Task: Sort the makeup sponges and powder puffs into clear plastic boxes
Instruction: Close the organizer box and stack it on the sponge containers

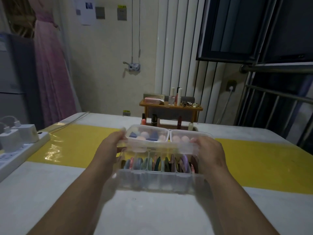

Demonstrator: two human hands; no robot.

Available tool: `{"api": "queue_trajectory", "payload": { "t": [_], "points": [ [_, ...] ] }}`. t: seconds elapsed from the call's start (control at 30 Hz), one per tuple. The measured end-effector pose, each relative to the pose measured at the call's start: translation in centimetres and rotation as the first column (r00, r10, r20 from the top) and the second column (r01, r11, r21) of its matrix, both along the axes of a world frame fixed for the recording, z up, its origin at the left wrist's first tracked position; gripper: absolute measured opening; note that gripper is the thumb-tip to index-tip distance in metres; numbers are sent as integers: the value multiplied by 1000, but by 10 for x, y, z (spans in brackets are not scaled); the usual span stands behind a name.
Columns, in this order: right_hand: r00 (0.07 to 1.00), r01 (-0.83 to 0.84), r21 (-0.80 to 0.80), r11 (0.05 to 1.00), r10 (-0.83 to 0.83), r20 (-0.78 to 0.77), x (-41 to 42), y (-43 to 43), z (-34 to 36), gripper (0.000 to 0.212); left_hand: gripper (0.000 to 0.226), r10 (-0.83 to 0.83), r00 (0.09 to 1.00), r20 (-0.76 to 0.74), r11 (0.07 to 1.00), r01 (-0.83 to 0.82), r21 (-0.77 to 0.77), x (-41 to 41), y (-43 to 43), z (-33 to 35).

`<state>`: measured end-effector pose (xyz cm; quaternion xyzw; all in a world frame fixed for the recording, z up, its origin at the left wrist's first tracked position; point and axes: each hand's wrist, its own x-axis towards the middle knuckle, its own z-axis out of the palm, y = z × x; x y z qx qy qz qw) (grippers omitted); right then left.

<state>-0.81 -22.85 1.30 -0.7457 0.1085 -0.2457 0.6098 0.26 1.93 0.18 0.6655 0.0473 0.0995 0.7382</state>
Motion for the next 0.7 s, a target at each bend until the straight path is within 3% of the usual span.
{"api": "queue_trajectory", "payload": {
  "t": [0.13,0.23,0.33,0.43,0.53,0.63,0.7],
  "points": [
    [986,-137,35,990,139,-94,0,-10,6,31,8,-122,992,-38,985,125,115,3,12,-1],
    [966,-211,-39,977,202,-162,-3,-8,6,33,13,-182,981,-67,968,190,161,3,16,-3],
    [961,-255,-241,937,218,-169,-7,-2,4,4,20,-174,983,-66,939,186,291,2,18,-6],
    [936,-327,-462,824,216,-277,-12,1,6,31,21,-181,979,-92,917,201,346,1,20,-6],
    [915,-380,-553,741,212,-344,-14,2,9,44,9,-210,974,-89,891,228,393,-2,18,-3],
    [898,-409,-565,717,205,-390,-15,1,8,46,41,-305,945,-118,824,323,466,-9,16,0],
    [890,-422,-592,687,190,-413,-14,1,7,41,48,-348,930,-121,758,355,547,-10,16,0]
  ]
}}
